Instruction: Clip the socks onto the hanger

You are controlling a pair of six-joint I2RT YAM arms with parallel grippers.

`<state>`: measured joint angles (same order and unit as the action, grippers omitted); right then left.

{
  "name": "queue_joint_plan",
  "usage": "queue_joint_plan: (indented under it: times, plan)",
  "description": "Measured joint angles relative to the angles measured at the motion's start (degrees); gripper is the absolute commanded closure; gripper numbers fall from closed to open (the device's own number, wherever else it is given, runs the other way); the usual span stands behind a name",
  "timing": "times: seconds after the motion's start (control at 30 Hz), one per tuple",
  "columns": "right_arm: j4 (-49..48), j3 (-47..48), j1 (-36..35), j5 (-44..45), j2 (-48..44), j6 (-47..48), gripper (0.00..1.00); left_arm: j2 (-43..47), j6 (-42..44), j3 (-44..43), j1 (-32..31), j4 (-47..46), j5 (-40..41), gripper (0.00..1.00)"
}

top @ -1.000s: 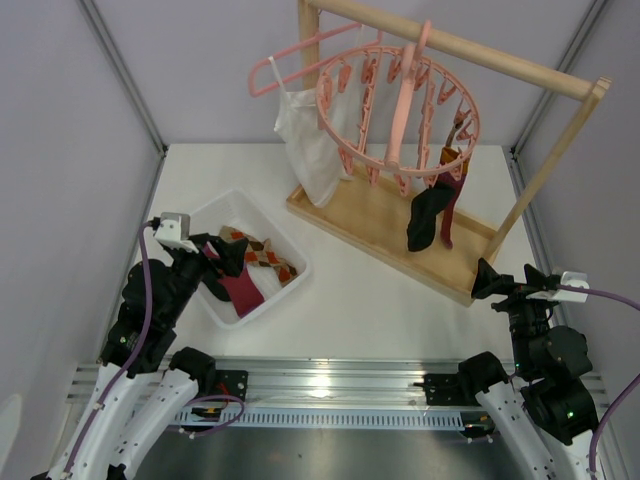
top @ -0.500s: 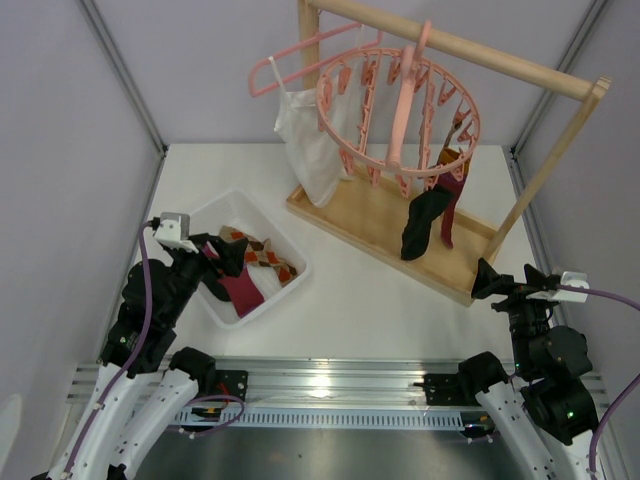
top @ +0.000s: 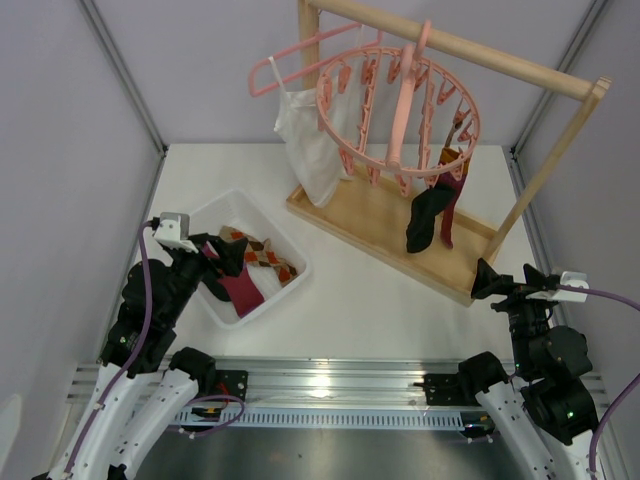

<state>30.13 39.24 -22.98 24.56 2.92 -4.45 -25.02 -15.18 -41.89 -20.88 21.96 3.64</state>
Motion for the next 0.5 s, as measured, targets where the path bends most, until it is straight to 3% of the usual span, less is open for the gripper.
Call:
queue_joint_plan:
  times: [0.5]
  plan:
    - [0.0, -0.02, 0.02, -0.02, 0.0, 0.04, 0.0, -0.04, -0.04, 0.0, 0.09, -0.02, -0.85, 0.01]
